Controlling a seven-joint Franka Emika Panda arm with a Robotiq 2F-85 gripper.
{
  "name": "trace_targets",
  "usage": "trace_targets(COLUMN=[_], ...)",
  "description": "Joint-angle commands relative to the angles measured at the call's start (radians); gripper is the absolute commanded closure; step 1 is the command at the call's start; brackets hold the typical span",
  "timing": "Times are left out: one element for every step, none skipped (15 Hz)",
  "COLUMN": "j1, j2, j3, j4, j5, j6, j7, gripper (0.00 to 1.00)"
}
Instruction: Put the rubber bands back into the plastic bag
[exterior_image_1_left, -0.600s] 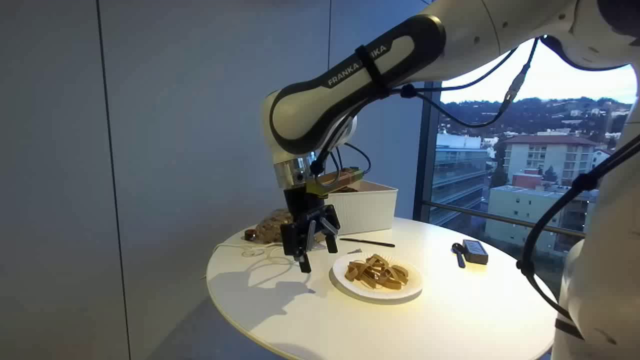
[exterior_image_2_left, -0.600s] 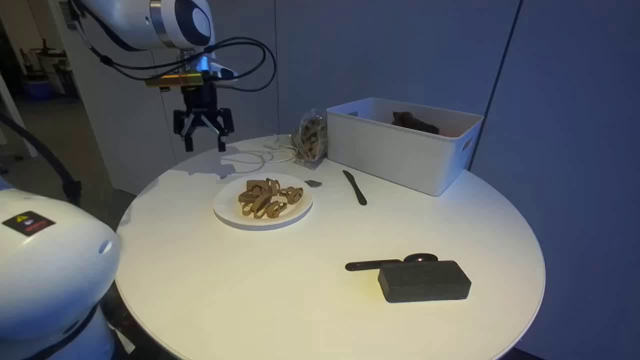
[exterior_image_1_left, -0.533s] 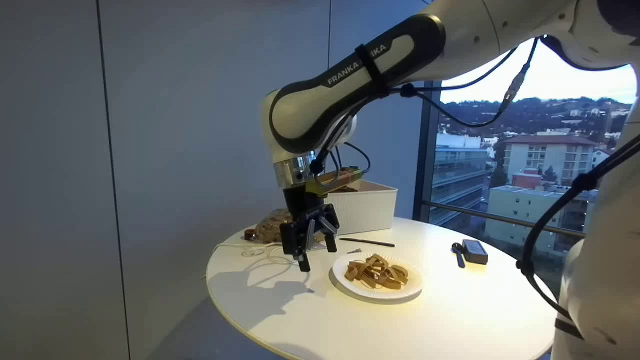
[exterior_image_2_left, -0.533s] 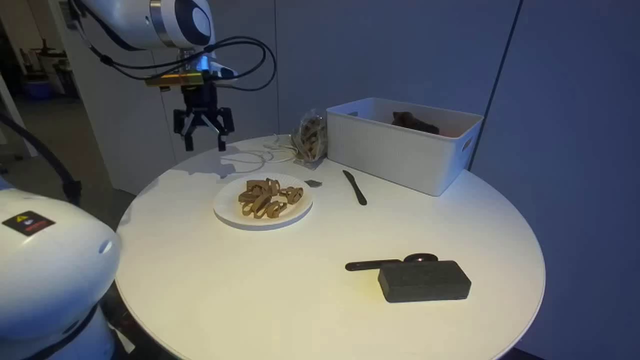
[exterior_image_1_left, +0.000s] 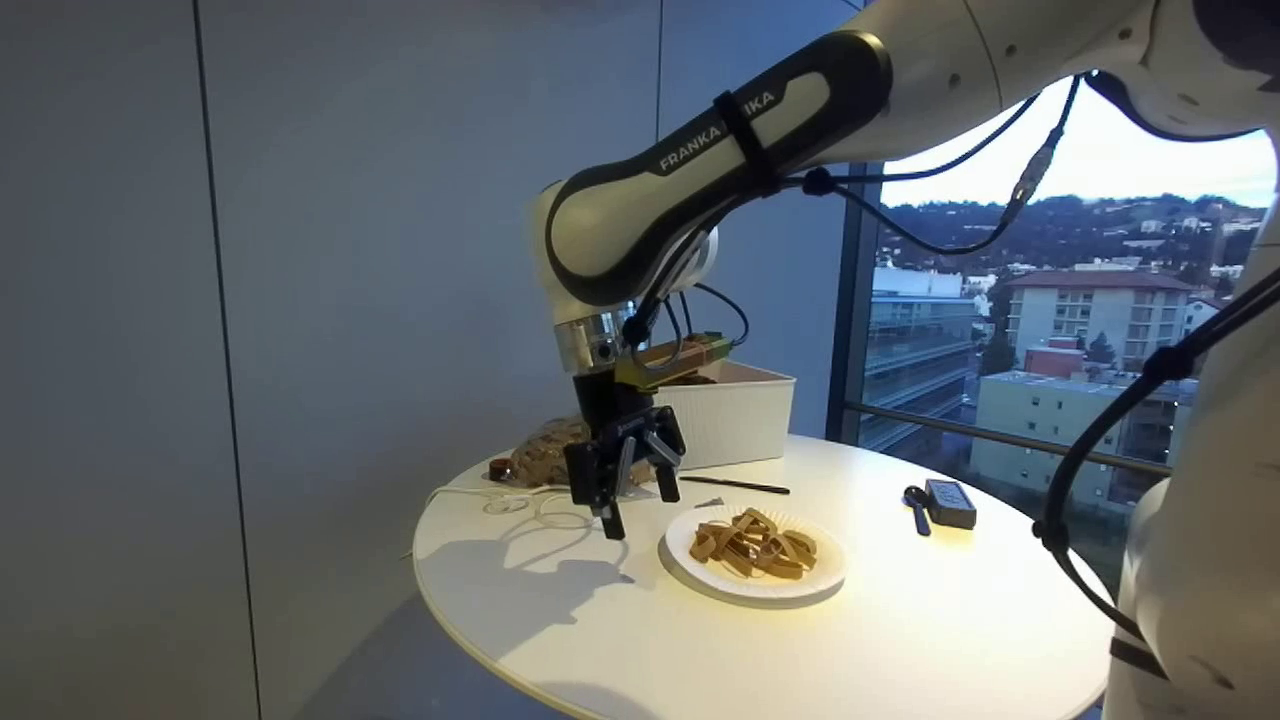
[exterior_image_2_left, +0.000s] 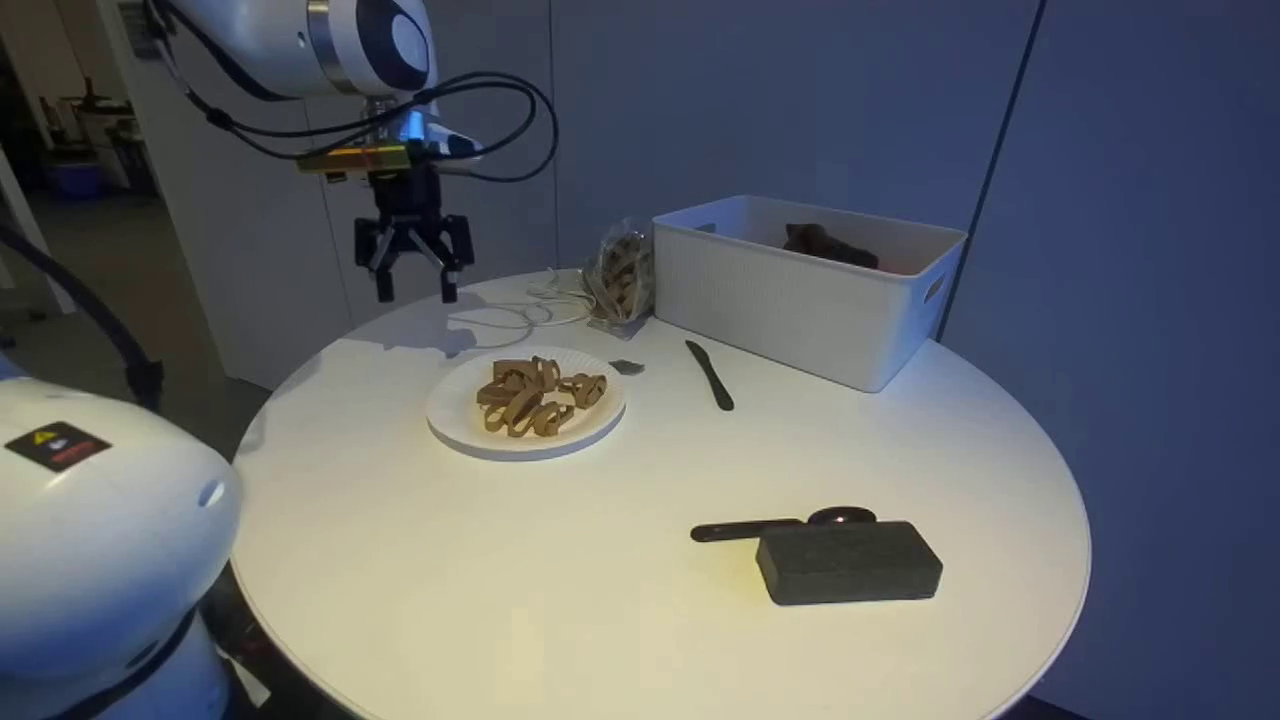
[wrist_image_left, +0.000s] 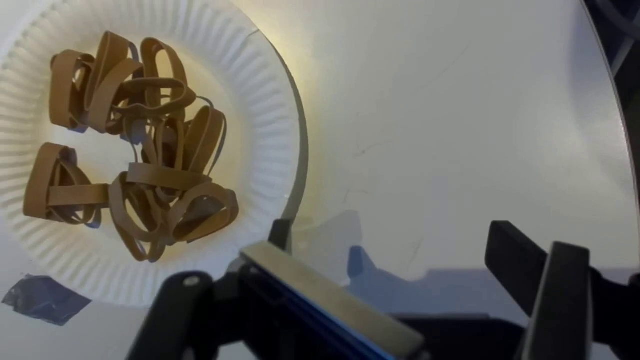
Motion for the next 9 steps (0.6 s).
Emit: trace_targets(j1=[-0.009,-0.017,-0.025,-0.036,-0.047,-0.057,-0.068,-0.078,-0.087], j2=[-0.099,-0.124,-0.148,-0.174,-0.195,-0.208,-0.216,-0.221,-0.222], j3=[-0.049,-0.066,-0.081,-0.098,-0.114,-0.13,-0.141,-0.151,-0.16], j4=[-0.064,-0.088,-0.109,-0.139,-0.164,-0.19,-0.214,-0.238,-0.26], j5=[0.018,0.027,0.034,0.043,0.05,0.064,0.069,0.072,0.08], j6=[0.03,0.038,0.046,0.063,0.076,0.089,0.107,0.133,0.155], j7=[0.06,0.074,0.089,0.1,0.106,0.105,0.104,0.1,0.1], gripper=[0.0,0.0,0.0,0.0,0.0,0.0,0.0,0.0,0.0])
